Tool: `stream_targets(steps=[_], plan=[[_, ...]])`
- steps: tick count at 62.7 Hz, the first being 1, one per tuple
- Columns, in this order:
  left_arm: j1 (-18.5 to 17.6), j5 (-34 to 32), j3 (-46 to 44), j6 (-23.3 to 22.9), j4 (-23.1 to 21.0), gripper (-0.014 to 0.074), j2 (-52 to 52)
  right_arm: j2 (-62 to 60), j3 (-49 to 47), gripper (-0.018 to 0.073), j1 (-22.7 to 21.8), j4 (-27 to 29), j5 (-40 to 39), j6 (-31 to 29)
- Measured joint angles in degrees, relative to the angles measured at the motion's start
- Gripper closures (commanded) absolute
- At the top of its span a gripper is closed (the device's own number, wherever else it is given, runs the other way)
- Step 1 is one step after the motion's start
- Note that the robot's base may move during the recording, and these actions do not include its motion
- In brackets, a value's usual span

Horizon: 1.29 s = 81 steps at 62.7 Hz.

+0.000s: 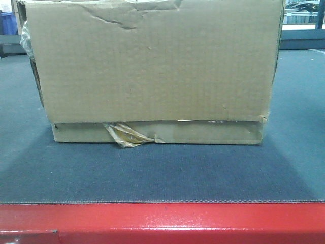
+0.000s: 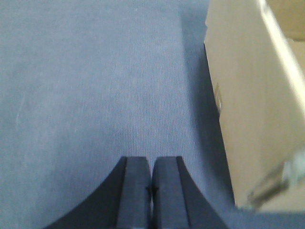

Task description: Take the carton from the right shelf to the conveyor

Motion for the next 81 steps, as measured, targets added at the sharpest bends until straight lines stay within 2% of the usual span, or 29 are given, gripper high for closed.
stream_targets(steps=[13, 29, 50, 81], plan=[[0.00, -6.98, 11.70, 0.00, -0.56, 0.0584, -11.99, -11.49, 15.59, 0.0628, 0.00, 0.00, -8.96, 0.00], [0.00, -8.61, 18.28, 0.00, -0.66, 0.0584, -26.06, -27.79, 26.54, 0.0628, 0.00, 0.00, -14.54, 0.00], [0.00, -8.74, 18.74, 0.00, -0.66, 0.0584, -35.54, -48.15, 28.19, 0.0628, -0.11, 0.00, -15.60, 0.00], [0.00, -8.74, 18.74, 0.00, -0.66, 0.0584, -36.07, -49.96, 28.19, 0.0628, -0.11, 0.00, -16.57, 0.00]])
